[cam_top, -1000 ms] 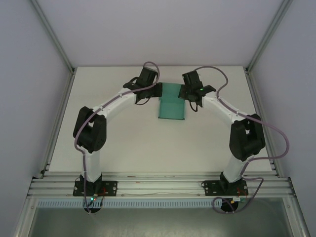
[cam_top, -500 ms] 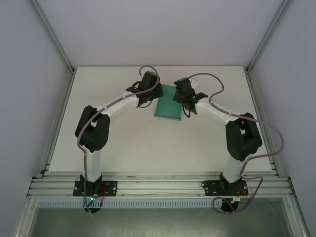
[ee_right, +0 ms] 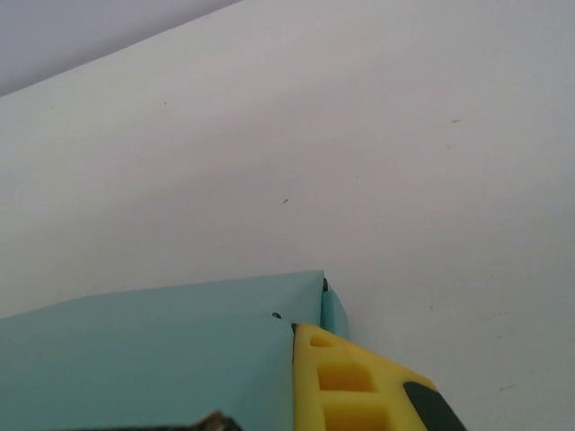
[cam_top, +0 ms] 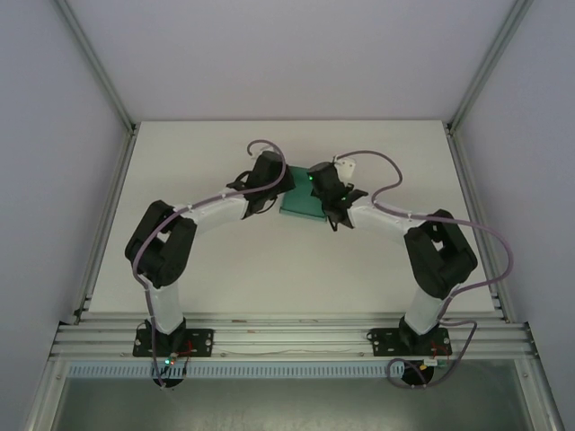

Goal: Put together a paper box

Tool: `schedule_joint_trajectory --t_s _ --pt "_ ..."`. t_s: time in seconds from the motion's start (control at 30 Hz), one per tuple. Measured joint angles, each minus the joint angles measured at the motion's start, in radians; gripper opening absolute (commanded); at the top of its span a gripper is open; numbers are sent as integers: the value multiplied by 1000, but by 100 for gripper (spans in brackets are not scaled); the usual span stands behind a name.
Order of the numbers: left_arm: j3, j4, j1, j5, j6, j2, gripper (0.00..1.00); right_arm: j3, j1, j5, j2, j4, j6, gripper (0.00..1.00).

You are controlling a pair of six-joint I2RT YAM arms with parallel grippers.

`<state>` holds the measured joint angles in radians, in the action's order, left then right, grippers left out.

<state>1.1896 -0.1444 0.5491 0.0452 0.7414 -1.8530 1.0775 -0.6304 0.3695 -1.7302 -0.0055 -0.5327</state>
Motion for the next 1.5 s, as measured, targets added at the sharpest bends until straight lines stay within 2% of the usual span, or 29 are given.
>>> schedule_joint_trajectory --t_s 0.2,0.4,0.73,0.87,0.9,0.93,1.27,1.5 --pt "-42 -31 13 -8 21 2 0 43 -8 8 -19 -74 -75 0" --pt "-85 -70 15 -12 21 22 0 61 -9 15 -24 -83 -73 0" --pt "-195 -141 34 32 -18 79 0 -119 -24 16 19 107 29 0" --pt "-217 -140 38 53 -43 98 8 -193 -32 15 59 173 94 0" --pt "-227 -134 41 55 -48 108 10 -207 -35 14 66 184 111 0" --pt "-235 -121 45 55 -53 120 17 -217 -37 14 71 194 126 0" --pt "-261 132 73 65 -124 314 100 -272 -65 5 93 254 240 0" --pt "-216 322 49 70 -126 418 100 -286 -65 1 93 283 275 0"
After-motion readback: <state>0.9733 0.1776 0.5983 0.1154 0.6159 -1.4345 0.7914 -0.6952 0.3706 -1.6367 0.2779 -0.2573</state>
